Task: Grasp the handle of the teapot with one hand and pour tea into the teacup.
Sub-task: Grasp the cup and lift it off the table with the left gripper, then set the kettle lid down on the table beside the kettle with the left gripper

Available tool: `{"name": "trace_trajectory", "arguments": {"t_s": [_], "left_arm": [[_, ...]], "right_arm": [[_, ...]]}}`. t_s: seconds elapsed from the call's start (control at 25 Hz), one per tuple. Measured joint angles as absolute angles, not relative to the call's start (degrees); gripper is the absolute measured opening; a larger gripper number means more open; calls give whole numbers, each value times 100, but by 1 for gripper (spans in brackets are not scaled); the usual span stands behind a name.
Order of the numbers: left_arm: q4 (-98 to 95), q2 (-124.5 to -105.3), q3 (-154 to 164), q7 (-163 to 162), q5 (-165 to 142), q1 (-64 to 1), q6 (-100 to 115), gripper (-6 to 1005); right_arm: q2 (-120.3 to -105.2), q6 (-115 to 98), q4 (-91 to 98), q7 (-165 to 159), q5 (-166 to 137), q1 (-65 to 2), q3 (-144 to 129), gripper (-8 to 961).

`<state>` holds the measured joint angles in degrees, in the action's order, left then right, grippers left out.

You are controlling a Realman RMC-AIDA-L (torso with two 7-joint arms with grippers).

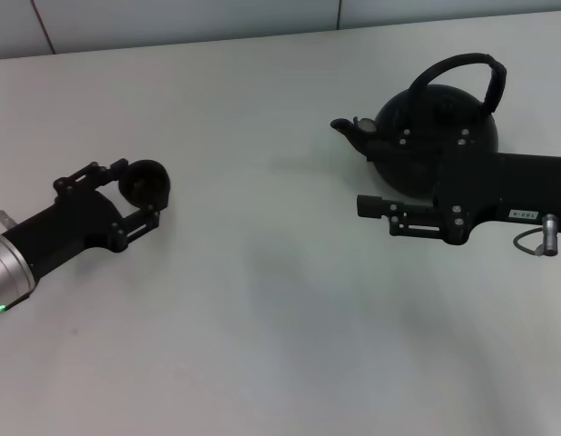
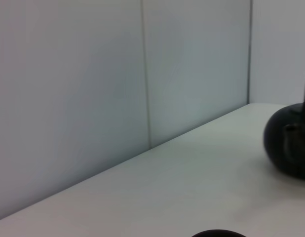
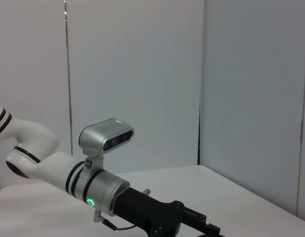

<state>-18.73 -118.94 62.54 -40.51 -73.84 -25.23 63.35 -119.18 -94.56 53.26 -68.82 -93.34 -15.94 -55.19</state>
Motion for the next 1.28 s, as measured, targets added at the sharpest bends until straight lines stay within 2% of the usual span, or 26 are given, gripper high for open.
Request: {"name": "trace_trajectory", "arguments": {"t_s": [1.28], "left_arm": [[-1602, -11909, 6999, -4148, -7388, -2931, 6529, 722]], "right_arm": [[-11918, -9457, 5318, -6882, -9342, -1645, -5510, 635]]}}
